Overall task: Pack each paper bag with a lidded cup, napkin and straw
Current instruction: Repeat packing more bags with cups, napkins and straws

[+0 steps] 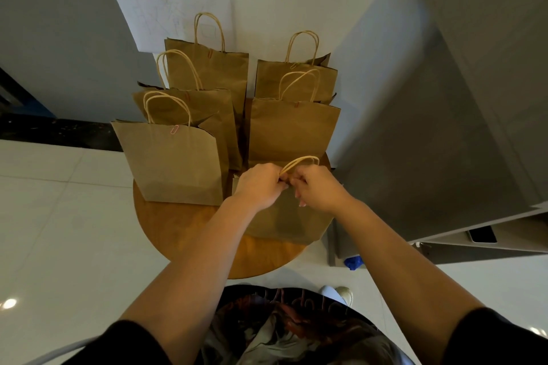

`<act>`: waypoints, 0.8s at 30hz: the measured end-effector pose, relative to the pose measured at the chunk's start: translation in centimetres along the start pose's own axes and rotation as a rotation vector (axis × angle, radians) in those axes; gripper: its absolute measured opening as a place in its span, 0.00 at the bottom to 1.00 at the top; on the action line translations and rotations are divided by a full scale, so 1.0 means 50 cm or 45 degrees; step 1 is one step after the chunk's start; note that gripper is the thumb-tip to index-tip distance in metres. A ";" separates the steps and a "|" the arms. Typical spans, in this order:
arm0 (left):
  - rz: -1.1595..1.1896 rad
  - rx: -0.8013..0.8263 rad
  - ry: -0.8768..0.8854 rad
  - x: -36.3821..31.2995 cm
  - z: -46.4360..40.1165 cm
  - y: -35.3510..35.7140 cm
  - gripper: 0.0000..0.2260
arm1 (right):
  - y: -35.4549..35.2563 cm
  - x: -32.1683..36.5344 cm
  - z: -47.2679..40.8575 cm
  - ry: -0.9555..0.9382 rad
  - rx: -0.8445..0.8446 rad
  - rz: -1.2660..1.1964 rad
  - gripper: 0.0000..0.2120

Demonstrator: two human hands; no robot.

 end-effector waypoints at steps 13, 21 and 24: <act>-0.150 -0.057 0.068 -0.002 0.007 -0.001 0.10 | 0.005 0.020 -0.017 -0.033 0.099 0.514 0.10; -0.216 0.041 0.079 0.008 0.000 -0.014 0.07 | 0.003 -0.001 -0.025 0.063 0.194 0.287 0.08; -0.235 0.007 0.069 0.010 -0.002 -0.008 0.07 | 0.005 -0.008 -0.031 0.135 0.279 0.279 0.07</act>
Point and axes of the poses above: each hand's wrist, its own z-axis away from the middle knuckle, its own y-axis out of the palm, x = y × z, the point moved 7 cm from there along -z, towards the middle knuckle, and after that the axes turned 10 degrees about -y, right-handed, at the moved point
